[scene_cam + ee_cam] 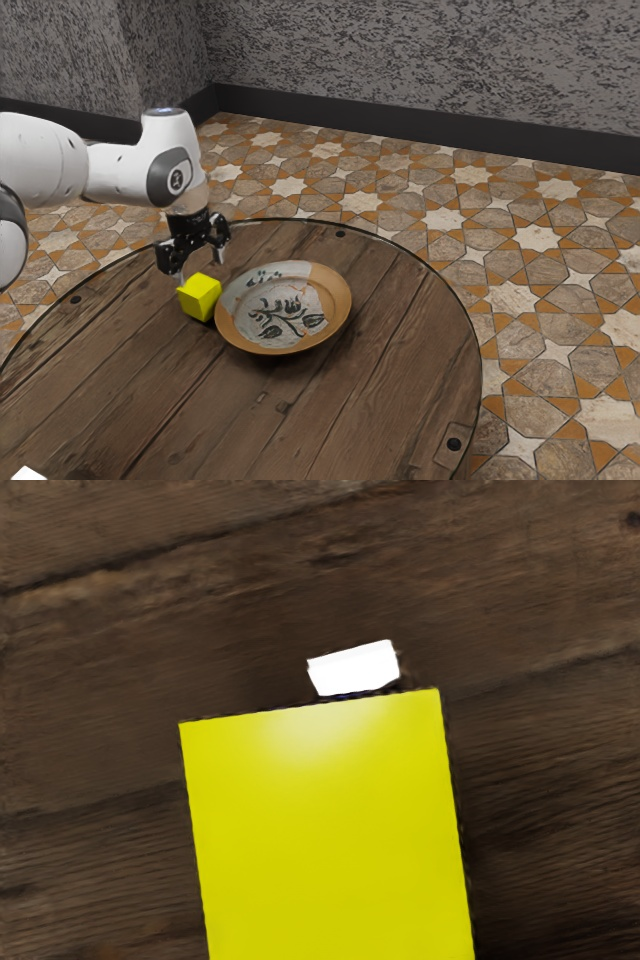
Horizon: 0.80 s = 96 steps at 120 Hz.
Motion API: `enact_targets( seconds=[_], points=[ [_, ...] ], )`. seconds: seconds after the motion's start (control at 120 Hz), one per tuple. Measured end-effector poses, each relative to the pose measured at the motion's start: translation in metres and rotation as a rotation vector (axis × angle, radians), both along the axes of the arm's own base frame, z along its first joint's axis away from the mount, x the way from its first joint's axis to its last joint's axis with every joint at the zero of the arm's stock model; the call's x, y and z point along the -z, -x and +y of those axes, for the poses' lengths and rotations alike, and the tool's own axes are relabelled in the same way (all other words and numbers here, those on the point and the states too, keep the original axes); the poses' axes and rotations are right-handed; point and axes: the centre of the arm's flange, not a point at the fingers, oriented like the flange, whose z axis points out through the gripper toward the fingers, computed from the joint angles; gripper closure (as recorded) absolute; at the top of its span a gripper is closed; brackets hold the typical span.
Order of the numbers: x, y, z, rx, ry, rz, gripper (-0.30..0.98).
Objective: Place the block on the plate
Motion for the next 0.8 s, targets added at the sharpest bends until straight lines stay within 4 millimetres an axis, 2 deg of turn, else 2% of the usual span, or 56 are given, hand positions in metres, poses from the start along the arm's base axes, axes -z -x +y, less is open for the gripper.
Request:
enact_targets(
  seconds=[0.167,0.308,0.5,0.8],
  points=[
    [0.019,-0.003,0.006,-0.158,-0.019,-0.018,0.0],
    [0.034,0.001,0.013,-0.216,-0.061,-0.008,0.0],
    [0.05,-0.001,0.008,-0.247,-0.098,-0.004,0.0],
    [0.06,-0.002,0.008,-0.317,-0.11,-0.007,0.18]
  ],
)
